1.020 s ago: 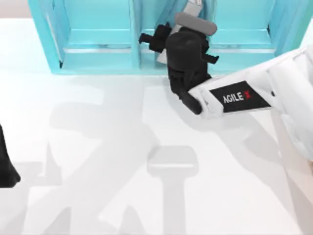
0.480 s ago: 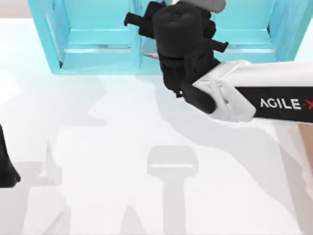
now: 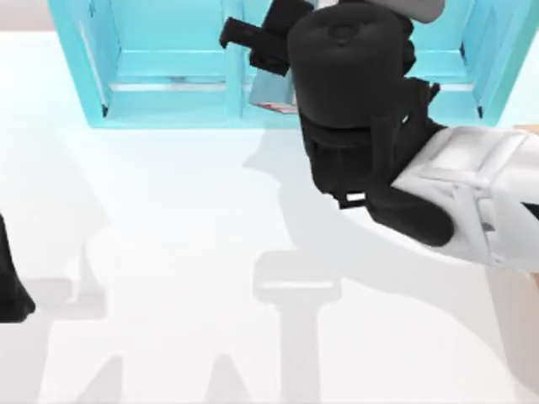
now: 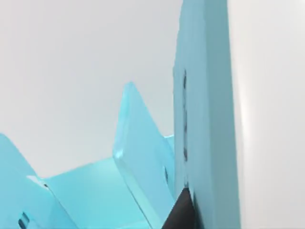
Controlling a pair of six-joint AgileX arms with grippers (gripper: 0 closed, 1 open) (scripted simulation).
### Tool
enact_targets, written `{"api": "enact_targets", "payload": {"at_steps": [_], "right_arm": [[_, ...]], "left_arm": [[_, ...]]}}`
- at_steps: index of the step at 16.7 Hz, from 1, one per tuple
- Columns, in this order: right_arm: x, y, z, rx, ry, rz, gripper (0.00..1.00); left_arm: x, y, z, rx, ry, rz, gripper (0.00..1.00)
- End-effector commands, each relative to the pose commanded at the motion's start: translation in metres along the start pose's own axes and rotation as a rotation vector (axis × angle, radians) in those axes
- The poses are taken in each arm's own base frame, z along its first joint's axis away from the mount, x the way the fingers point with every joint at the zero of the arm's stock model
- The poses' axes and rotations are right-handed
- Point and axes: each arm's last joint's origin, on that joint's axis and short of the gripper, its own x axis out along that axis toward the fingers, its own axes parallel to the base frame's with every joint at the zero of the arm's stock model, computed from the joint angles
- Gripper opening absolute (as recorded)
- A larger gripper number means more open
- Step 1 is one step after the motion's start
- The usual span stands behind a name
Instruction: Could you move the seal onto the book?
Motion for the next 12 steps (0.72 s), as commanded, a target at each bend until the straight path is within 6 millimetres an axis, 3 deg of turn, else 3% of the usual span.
{"api": "enact_targets", "payload": {"at_steps": [7, 12], "right_arm": [[0.002, -0.001, -0.003, -0.03, 0.001, 0.003, 0.0], [0.003, -0.004, -0.023, -0.281, 0.007, 0.044, 0.0]], "left_arm": [[0.0, 0.0, 0.0, 0.0, 0.0, 0.0, 1.0], [0.0, 0.0, 0.0, 0.0, 0.0, 0.0, 1.0]]}}
